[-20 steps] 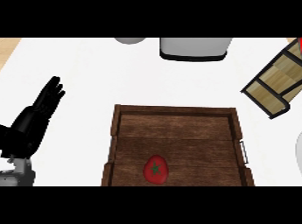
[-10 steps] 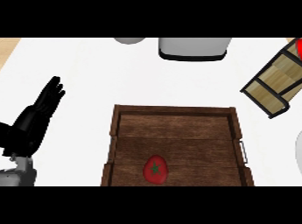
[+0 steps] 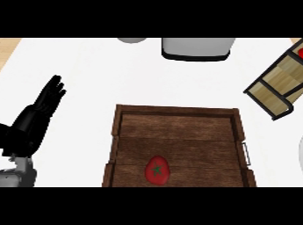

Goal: Pick the can from the tray and place it in the tiered shelf

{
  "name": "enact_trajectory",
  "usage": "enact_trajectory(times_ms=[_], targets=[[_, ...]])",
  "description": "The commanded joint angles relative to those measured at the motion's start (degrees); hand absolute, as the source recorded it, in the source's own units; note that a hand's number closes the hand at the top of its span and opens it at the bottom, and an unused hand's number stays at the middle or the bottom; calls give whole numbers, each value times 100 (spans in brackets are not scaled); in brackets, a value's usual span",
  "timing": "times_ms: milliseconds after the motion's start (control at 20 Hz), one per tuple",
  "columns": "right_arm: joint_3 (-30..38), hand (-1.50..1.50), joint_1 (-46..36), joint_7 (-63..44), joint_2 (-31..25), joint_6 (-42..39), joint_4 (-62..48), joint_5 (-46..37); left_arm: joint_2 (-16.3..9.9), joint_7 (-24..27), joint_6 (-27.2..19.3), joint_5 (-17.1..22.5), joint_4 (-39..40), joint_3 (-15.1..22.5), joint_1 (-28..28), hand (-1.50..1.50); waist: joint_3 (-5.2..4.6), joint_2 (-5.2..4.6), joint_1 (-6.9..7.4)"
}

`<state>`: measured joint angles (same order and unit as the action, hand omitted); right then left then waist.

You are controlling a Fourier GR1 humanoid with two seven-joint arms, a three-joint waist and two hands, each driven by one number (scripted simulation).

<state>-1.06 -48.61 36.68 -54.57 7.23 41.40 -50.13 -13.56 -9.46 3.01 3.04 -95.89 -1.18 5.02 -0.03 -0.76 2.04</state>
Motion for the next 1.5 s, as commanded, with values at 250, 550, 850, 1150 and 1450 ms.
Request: enact_trajectory(times_ms=[250,550,850,1150,1450], targets=[[584,-150,-1155,-414,167,-295,-1023,143,147,203,-7,-123,368,25,79,0,2,30,-66],[1464,-150,-1581,-525,167,-1325,-1076,1270,-113,25,147,48,74,-214,-58,0,1,83,-140],[2208,-150,-2331,-1391,-565,-2317,-1647,1880,-48,-3,92,-22,-32,-150,-7,0,2,61,-93],[3080,-150,-2750,-2533,-1558,-3543,-2647,2627,97,-131,3,-53,-115,-37,-48,0,12,41,-73],[3302,-150,-2434,-2605,-2333,-4278,-3204,2763,137,-164,-78,-102,-3,-61,210,0,34,-41,-38]])
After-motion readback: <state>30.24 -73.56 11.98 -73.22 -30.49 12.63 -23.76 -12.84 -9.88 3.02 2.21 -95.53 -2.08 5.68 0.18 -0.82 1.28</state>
